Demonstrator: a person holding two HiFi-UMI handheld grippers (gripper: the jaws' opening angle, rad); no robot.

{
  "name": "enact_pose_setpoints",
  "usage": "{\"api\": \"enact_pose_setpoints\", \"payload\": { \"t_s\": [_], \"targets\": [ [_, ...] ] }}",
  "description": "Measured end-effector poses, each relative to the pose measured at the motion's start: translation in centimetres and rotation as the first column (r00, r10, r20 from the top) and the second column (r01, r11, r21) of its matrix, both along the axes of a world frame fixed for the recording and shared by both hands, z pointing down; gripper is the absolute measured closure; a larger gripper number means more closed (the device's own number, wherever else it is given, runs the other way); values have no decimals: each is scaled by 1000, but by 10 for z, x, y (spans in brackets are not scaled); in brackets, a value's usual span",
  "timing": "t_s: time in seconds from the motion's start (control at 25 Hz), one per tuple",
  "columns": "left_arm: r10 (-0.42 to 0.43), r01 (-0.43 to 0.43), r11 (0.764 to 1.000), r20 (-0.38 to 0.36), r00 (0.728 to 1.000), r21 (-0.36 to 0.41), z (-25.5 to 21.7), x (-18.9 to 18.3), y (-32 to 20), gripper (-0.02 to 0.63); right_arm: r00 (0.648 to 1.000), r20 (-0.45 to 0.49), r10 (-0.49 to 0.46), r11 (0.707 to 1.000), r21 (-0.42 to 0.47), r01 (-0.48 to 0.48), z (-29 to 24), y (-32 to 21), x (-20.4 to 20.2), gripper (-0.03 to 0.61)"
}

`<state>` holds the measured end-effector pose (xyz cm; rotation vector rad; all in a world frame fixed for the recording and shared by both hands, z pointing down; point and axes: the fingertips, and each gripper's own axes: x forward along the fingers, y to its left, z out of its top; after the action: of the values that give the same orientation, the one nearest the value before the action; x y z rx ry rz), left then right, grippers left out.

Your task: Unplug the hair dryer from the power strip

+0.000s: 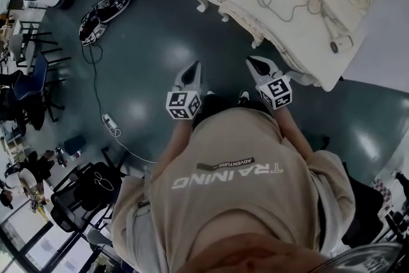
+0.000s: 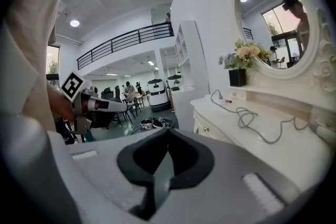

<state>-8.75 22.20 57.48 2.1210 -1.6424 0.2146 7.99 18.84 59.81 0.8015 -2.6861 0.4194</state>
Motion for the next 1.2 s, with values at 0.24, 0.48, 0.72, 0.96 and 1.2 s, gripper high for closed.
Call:
{"api": "enact_pose_setpoints", "payload": {
  "t_s": [0.24, 0.48, 0.72, 0.96, 1.2],
  "targets": [
    [8, -8, 1000, 1, 1000, 10, 10, -75, -37, 611, 994, -14, 113, 993, -18, -113, -6, -31, -57, 574],
    [142, -145, 988, 58, 988, 60, 8, -156, -90, 611, 982, 11, 190, 981, 37, -190, -29, -66, -129, 574],
    [140, -142, 988, 31, 990, 57, 10, -200, -128, 611, 984, -25, 179, 984, 1, -179, -27, -73, -168, 574],
    [191, -191, 980, -3, 982, 53, 22, -181, -168, 611, 954, 31, 298, 954, 37, -299, -21, -141, -155, 574],
    [158, -164, 984, 77, 984, 76, 14, -200, -220, 612, 947, 72, 313, 946, 62, -317, -7, -217, -160, 574]
  ]
}}
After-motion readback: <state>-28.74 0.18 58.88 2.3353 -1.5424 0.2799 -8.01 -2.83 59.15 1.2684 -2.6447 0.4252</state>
